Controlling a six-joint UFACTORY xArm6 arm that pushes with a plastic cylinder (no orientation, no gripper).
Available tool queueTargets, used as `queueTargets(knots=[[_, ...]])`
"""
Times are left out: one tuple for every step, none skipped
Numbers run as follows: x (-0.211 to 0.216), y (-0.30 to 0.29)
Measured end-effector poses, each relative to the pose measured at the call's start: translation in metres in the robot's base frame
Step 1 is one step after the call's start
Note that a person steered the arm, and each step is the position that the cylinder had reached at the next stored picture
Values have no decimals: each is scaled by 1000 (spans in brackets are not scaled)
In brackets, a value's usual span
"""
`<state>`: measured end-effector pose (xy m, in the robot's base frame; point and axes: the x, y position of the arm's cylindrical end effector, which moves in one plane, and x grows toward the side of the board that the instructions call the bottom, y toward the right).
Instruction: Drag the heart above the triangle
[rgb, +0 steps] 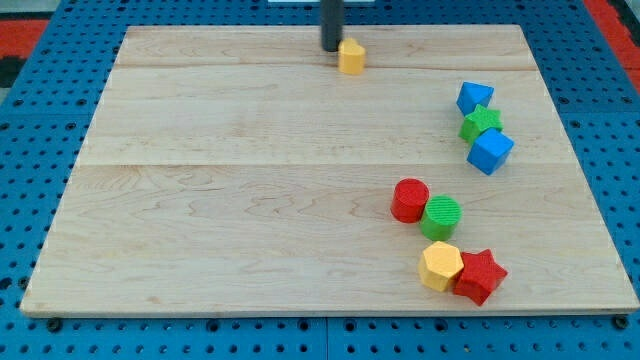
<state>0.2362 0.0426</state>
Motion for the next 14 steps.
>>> queueTargets(knots=[[37, 11], [23, -44], [45, -52], [63, -5], [60, 40], [47, 55], [32, 55], [43, 72], [54, 86], [54, 93], [55, 108], [55, 111], [40, 99], [34, 49]])
